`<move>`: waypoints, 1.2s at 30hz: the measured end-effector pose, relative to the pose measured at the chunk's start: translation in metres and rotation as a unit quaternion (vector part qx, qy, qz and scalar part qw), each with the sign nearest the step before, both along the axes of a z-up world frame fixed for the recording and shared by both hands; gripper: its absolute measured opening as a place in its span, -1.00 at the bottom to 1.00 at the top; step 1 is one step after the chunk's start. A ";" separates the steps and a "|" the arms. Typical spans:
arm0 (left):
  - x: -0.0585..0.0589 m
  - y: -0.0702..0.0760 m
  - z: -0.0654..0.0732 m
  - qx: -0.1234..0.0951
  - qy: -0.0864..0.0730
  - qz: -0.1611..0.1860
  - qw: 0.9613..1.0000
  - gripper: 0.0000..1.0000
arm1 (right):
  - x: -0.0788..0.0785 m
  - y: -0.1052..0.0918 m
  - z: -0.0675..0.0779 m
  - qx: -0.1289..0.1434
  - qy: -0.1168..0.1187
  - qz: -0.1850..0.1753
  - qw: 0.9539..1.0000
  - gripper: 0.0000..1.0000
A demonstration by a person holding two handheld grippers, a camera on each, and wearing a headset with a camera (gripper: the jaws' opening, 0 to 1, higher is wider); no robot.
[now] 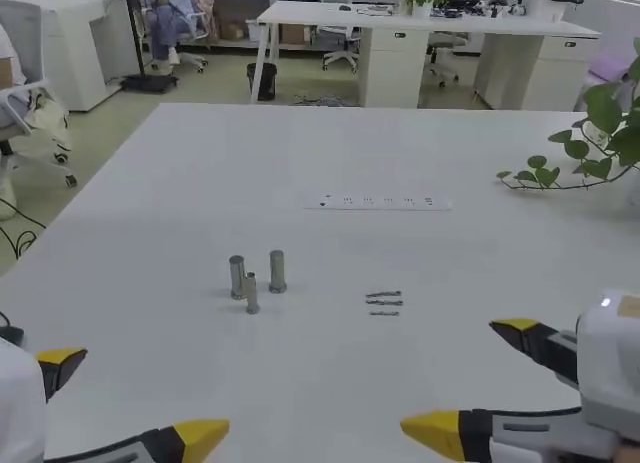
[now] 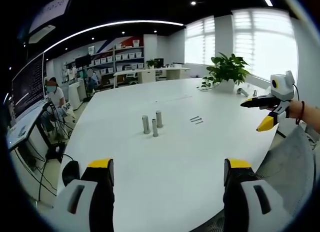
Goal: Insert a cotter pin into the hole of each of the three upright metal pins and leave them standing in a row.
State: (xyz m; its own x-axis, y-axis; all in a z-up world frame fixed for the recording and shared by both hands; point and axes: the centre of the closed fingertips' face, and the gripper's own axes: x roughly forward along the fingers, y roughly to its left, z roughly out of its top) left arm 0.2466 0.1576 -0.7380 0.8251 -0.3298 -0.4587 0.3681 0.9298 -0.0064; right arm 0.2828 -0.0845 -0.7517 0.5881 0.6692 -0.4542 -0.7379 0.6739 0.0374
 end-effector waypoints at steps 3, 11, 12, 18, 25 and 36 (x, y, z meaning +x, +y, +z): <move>0.000 -0.001 0.000 0.000 -0.002 -0.002 1.000 0.80 | -0.001 0.001 0.000 0.007 0.002 -0.001 1.000 1.00; -0.002 -0.003 -0.002 0.000 0.000 -0.006 1.000 0.79 | -0.001 0.002 -0.002 0.004 0.005 -0.002 1.000 1.00; -0.002 -0.003 -0.002 0.000 0.000 -0.006 1.000 0.79 | -0.001 0.002 -0.003 0.004 0.006 -0.003 1.000 1.00; -0.002 -0.005 -0.004 0.002 0.006 -0.008 1.000 0.76 | -0.002 0.001 -0.005 0.003 0.012 -0.002 1.000 1.00; 0.008 -0.005 -0.004 -0.006 0.003 -0.004 1.000 0.58 | -0.002 0.004 -0.005 0.007 0.012 0.000 1.000 0.98; 0.045 0.000 -0.004 -0.013 -0.005 0.005 1.000 0.13 | 0.007 0.004 -0.002 0.023 0.004 -0.004 1.000 0.86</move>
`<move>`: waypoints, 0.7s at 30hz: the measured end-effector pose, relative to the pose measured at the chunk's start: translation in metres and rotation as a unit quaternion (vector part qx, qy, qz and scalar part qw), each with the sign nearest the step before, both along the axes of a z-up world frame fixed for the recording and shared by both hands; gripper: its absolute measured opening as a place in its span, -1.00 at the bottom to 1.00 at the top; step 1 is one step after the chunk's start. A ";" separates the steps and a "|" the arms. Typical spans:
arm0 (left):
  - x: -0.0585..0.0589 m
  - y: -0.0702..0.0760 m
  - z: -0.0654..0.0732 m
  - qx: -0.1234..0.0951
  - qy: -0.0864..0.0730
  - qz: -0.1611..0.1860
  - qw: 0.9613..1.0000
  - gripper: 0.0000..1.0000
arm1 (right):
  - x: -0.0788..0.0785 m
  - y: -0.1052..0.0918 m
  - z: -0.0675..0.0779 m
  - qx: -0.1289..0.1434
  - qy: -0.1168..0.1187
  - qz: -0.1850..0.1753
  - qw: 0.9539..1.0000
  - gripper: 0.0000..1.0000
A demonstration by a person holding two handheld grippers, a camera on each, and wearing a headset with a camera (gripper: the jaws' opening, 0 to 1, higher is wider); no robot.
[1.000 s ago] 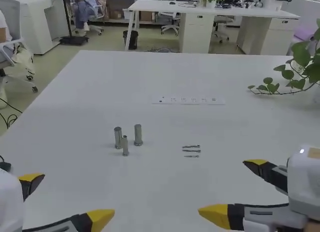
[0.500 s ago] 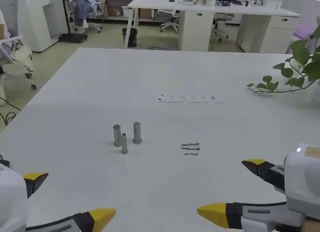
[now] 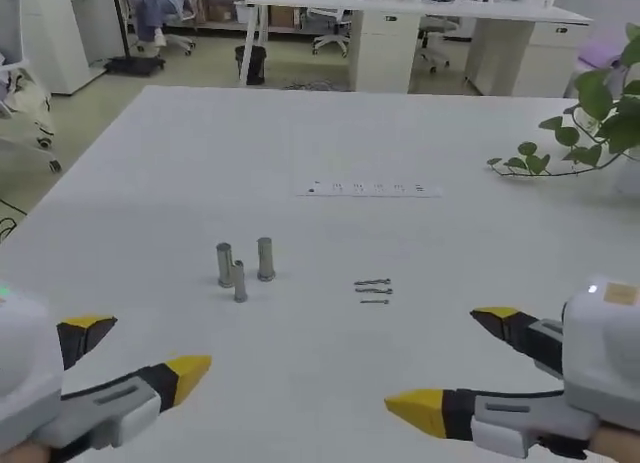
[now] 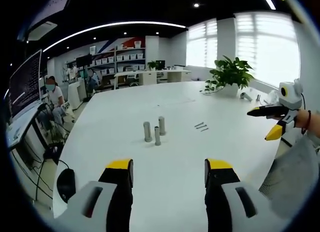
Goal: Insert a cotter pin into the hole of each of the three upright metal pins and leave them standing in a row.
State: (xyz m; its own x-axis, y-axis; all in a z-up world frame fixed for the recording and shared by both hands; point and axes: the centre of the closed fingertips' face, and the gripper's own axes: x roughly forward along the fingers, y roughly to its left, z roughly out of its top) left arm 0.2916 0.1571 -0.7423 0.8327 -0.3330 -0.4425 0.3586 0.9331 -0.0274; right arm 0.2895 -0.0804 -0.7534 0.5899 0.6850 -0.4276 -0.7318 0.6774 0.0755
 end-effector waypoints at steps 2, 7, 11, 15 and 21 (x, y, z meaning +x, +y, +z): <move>0.007 0.000 -0.003 0.002 0.002 0.001 1.000 0.08 | 0.001 0.000 -0.001 0.003 0.002 -0.001 1.000 0.84; 0.022 -0.003 -0.009 -0.002 -0.002 -0.002 1.000 0.01 | 0.004 0.001 -0.004 0.005 0.006 0.000 1.000 0.80; 0.035 -0.003 -0.016 0.007 -0.018 -0.005 1.000 -0.07 | 0.008 0.002 -0.005 0.008 0.008 0.000 1.000 0.78; 0.046 -0.005 -0.022 -0.006 -0.025 -0.006 1.000 -0.17 | 0.012 0.003 -0.005 0.012 0.007 0.002 1.000 0.73; 0.060 -0.007 -0.029 -0.018 -0.023 -0.006 1.000 -0.22 | 0.019 0.003 -0.006 0.015 0.005 0.001 1.000 0.67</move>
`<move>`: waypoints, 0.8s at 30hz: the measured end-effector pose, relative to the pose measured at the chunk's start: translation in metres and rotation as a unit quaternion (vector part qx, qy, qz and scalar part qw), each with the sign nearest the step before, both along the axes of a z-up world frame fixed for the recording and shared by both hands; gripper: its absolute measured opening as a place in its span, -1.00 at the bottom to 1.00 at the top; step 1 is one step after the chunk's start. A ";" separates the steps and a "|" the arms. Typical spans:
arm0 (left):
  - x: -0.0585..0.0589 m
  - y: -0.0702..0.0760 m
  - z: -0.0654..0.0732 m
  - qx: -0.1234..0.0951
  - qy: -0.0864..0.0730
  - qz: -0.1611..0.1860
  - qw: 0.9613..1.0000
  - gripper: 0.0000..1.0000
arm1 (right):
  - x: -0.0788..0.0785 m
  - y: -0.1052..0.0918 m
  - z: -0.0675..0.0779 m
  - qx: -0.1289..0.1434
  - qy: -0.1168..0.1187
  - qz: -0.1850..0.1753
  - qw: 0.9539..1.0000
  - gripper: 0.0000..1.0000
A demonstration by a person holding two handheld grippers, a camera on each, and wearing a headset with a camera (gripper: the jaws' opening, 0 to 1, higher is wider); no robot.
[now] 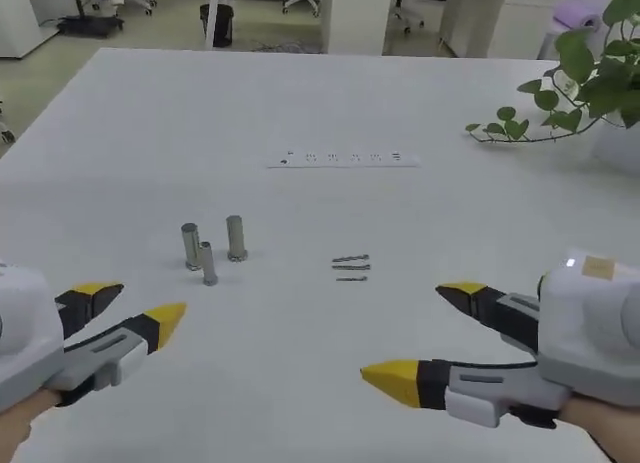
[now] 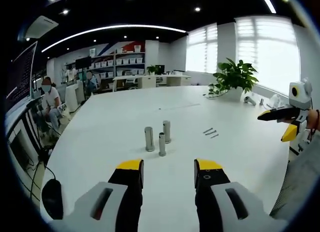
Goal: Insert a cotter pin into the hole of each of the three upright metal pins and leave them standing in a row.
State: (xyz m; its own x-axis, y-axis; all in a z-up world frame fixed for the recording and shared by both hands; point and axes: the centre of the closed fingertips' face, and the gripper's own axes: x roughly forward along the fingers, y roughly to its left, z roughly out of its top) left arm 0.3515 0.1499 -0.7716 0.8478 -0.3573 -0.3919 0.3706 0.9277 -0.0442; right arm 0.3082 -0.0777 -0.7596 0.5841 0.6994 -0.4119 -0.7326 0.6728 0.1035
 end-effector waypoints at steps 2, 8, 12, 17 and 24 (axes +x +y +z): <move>0.005 -0.001 -0.003 0.008 0.002 -0.003 1.000 -0.26 | 0.002 0.000 -0.001 0.001 0.002 0.000 1.000 0.65; 0.024 -0.005 -0.007 0.011 -0.005 -0.006 1.000 -0.35 | 0.006 0.001 -0.003 0.001 0.004 0.000 1.000 0.62; 0.033 -0.008 -0.011 0.008 -0.005 -0.008 1.000 -0.38 | 0.007 0.001 -0.005 0.001 0.006 0.001 1.000 0.60; 0.047 -0.011 -0.022 0.006 0.004 -0.009 1.000 -0.41 | 0.010 -0.001 -0.006 0.001 0.007 0.001 1.000 0.58; 0.062 -0.017 -0.032 0.009 0.009 -0.013 1.000 -0.45 | 0.015 -0.004 -0.010 0.002 0.010 -0.008 1.000 0.57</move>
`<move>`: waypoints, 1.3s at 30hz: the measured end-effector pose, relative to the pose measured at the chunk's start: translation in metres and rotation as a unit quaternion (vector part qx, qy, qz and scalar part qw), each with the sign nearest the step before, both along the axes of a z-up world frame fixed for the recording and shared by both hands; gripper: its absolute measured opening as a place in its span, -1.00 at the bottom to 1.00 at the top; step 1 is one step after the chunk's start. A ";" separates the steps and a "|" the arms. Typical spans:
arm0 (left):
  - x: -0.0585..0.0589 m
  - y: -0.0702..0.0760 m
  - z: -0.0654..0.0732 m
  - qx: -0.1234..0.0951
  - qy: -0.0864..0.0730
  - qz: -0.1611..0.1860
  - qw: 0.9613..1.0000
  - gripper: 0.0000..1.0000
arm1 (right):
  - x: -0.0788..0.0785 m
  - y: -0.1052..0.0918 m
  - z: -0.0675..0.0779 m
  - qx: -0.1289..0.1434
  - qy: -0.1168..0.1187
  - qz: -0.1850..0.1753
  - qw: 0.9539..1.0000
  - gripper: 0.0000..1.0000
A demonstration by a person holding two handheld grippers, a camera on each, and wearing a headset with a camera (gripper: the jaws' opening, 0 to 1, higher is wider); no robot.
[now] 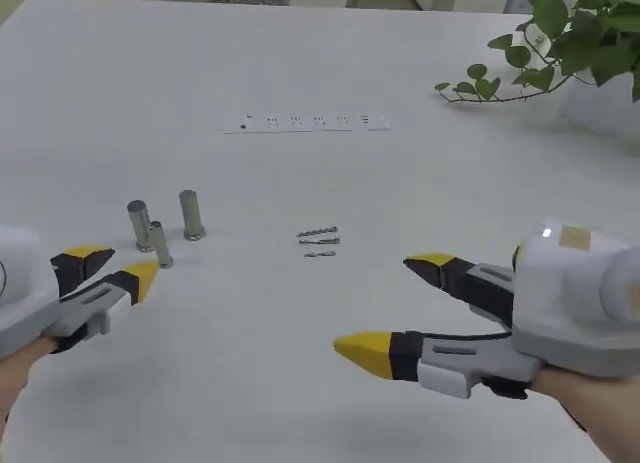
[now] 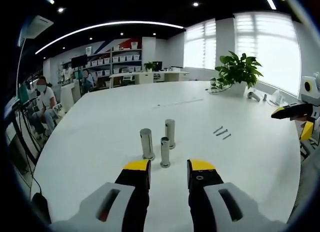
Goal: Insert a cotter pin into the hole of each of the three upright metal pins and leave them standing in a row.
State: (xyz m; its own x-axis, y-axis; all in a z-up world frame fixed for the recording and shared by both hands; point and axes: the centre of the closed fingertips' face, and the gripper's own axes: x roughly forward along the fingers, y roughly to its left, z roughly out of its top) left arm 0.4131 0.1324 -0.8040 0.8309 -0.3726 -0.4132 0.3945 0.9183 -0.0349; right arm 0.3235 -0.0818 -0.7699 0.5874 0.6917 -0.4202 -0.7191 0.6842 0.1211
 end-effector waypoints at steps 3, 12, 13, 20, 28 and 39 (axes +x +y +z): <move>0.006 -0.004 -0.004 -0.001 0.001 -0.004 1.000 -0.47 | 0.001 0.000 -0.001 0.002 0.002 -0.001 1.000 0.56; 0.023 -0.012 -0.016 0.019 0.002 -0.015 1.000 -0.53 | 0.006 -0.001 -0.006 0.005 0.008 -0.001 1.000 0.54; 0.025 -0.013 -0.017 0.020 0.002 -0.017 1.000 -0.54 | 0.006 -0.001 -0.006 0.004 0.007 0.000 1.000 0.54; 0.035 -0.017 -0.023 0.029 0.000 -0.021 0.999 -0.64 | 0.006 -0.001 -0.009 0.000 0.012 0.002 1.000 0.54; 0.042 -0.018 -0.027 0.030 -0.002 -0.018 0.999 -0.73 | 0.005 -0.001 -0.011 -0.002 0.016 0.002 1.000 0.54; 0.045 -0.018 -0.031 0.039 -0.004 -0.012 0.999 -0.85 | 0.008 -0.003 -0.013 -0.005 0.017 -0.006 1.000 0.55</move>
State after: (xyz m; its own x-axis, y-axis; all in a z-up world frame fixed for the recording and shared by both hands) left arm 0.4579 0.1144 -0.8351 0.8250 -0.3601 -0.4354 0.4168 0.9082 0.0386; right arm 0.3311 -0.0850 -0.7828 0.5809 0.6800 -0.4474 -0.7065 0.6942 0.1377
